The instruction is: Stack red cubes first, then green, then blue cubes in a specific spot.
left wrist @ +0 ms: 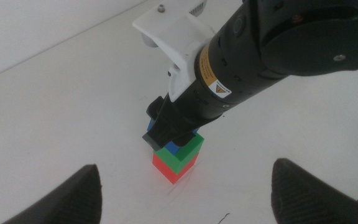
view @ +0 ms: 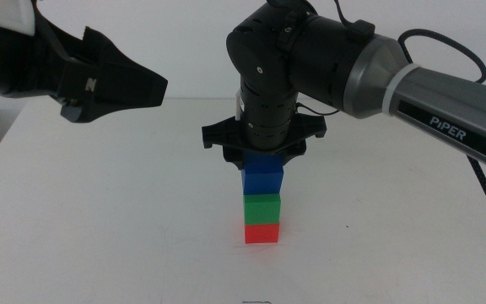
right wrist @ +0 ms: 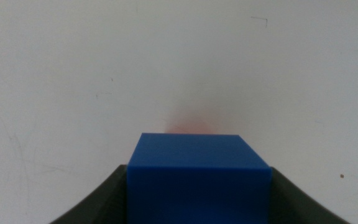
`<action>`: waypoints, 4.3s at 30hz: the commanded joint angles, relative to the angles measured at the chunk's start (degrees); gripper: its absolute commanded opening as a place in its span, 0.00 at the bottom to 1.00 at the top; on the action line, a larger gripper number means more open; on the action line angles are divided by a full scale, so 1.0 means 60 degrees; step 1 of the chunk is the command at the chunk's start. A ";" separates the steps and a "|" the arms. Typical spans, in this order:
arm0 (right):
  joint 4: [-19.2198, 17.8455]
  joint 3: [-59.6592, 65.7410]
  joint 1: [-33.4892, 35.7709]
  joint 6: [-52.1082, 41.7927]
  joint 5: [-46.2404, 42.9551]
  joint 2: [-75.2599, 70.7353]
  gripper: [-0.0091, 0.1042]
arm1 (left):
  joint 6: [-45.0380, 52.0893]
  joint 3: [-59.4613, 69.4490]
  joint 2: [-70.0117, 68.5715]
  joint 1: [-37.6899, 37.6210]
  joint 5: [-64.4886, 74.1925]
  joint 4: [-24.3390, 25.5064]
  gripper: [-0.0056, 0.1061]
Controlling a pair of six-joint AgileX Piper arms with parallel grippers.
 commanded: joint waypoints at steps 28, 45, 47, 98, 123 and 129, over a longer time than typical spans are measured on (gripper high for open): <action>-0.0275 -0.0304 -0.1226 -0.2169 0.0622 -0.3918 0.61 | -0.0034 -0.0218 -0.0136 -0.0009 -0.0471 -0.0496 0.89; 0.0941 0.4648 -0.5768 -0.4473 -0.2750 -0.9271 0.61 | -0.0034 -0.0218 -0.0136 -0.0009 -0.0471 -0.0496 0.89; 0.1251 0.5346 -0.6318 -0.4913 -0.3317 -0.9796 0.61 | -0.0034 -0.0218 -0.0136 -0.0009 -0.0471 -0.0496 0.89; 0.1736 0.7559 -0.7088 -0.5858 -0.6167 -1.0896 0.61 | -0.8521 0.1831 -0.1659 0.0957 -0.6728 0.7357 0.89; 0.1023 1.7685 -0.7099 -0.5858 -0.9686 -1.9199 0.61 | -0.8521 1.1774 -1.0255 0.2275 -0.7324 0.7444 0.89; 0.1023 1.8251 -0.7099 -0.5858 -0.9688 -1.9873 0.61 | -0.8521 1.2341 -1.0780 0.2275 -0.7360 0.7435 0.89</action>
